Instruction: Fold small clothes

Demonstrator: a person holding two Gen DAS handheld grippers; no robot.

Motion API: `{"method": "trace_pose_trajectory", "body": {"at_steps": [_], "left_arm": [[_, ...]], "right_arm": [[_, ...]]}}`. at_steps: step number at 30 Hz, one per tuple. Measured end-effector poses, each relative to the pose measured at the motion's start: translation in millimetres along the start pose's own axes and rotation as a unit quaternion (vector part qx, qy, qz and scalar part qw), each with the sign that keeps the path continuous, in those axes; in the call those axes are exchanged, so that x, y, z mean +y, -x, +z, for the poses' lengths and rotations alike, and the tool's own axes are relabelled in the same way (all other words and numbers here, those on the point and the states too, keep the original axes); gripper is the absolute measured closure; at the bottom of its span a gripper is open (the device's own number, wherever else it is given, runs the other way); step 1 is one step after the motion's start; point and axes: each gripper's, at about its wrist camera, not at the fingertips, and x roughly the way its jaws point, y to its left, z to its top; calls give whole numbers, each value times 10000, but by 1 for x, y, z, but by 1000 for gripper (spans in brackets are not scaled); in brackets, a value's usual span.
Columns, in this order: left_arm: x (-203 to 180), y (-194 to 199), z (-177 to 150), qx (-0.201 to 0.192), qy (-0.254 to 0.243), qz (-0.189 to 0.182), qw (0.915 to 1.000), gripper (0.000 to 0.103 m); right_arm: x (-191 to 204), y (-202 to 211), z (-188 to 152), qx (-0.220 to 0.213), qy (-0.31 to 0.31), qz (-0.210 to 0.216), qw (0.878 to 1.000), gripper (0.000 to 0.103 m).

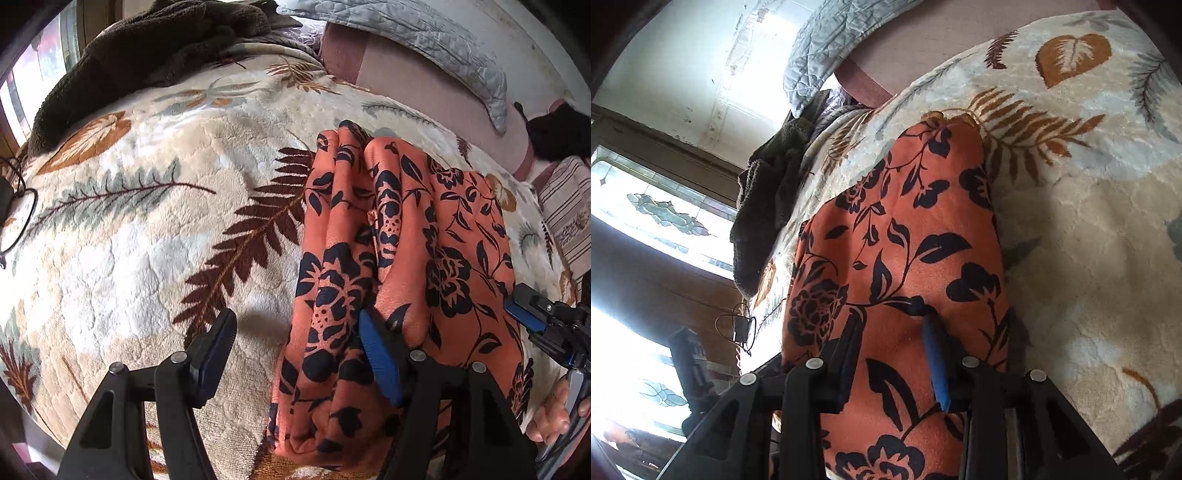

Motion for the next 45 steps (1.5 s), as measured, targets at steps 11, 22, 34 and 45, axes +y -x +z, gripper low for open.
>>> {"method": "trace_pose_trajectory", "body": {"at_steps": [11, 22, 34, 45], "left_arm": [[-16, 30, -46, -121, -539, 193, 9983, 34], [-43, 116, -44, -1165, -825, 609, 9879, 33], [-76, 162, -45, -1762, -1102, 1268, 9699, 16], [-80, 162, -39, -1873, -1141, 1255, 9676, 12]], "right_arm": [[-1, 21, -62, 290, 314, 268, 9987, 64], [12, 80, -66, -120, 484, 244, 9985, 34], [15, 131, -67, -577, 558, 362, 9961, 34], [19, 129, -67, -552, 684, 279, 9957, 34]]}}
